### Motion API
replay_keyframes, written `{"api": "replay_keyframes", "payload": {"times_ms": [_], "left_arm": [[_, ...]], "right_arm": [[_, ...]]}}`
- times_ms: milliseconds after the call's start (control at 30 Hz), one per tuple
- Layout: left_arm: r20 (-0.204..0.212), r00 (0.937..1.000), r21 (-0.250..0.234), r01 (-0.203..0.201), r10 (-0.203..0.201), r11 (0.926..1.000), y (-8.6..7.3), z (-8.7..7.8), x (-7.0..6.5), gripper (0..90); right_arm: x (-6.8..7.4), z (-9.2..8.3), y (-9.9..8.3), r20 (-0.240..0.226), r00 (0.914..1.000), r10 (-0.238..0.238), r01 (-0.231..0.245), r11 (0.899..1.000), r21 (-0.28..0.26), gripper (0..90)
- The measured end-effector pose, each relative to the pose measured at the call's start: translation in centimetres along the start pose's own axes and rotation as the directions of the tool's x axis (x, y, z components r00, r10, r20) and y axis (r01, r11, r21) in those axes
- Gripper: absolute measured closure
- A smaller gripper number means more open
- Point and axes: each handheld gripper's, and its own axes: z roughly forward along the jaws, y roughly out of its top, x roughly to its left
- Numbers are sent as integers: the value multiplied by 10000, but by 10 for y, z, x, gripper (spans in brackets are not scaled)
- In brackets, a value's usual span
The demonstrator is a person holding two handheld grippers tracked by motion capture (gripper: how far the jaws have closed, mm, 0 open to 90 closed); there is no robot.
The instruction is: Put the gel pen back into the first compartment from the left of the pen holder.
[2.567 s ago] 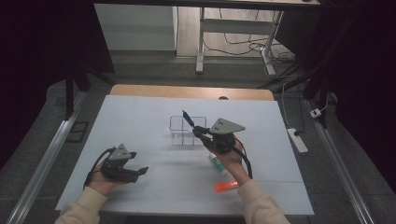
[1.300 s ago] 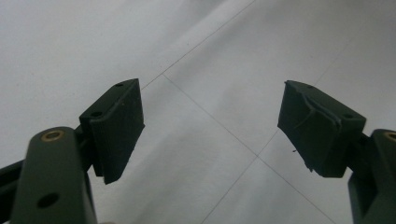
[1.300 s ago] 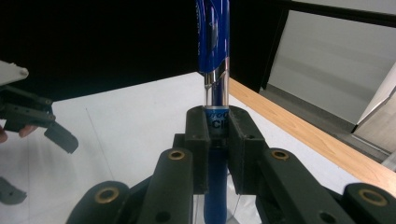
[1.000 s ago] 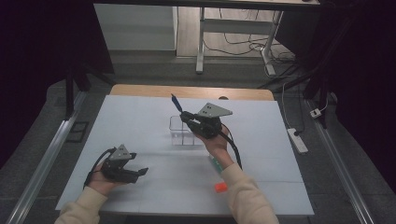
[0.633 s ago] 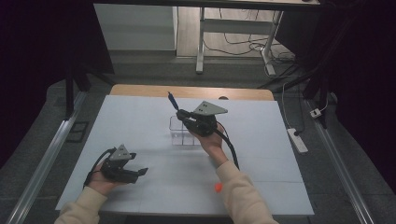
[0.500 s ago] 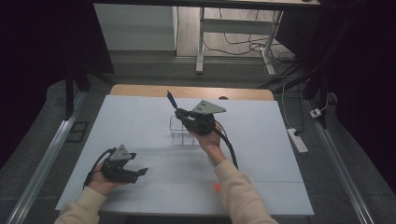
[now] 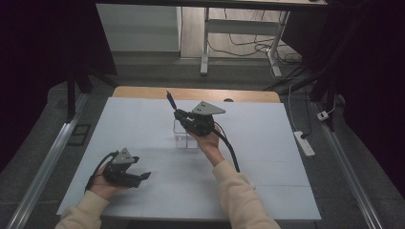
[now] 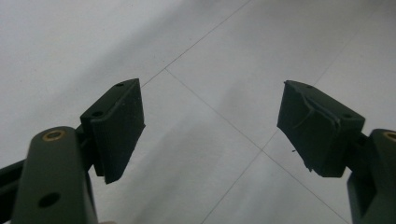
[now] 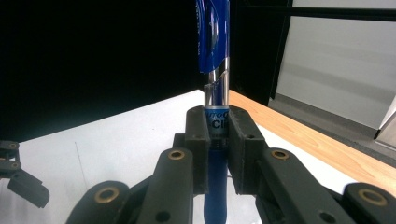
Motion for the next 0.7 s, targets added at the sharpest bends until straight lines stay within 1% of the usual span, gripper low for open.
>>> {"api": "replay_keyframes", "payload": {"times_ms": [467,633,667,700], "left_arm": [[22,10000,35,-27,27,10000,0,0,0,227],[29,10000,57,-32,32,10000,0,0,0,227],[26,10000,48,-26,26,10000,0,0,0,227],[27,10000,40,-20,20,10000,0,0,0,227]], "right_arm": [[-1,8,-6,23,9999,105,-105,9999,-20,790],[-1,10,-8,-43,9999,106,-106,9999,13,787],[0,10,-9,-32,9999,110,-110,9999,24,779],[0,10,-10,166,9999,36,-37,10000,80,723]]}}
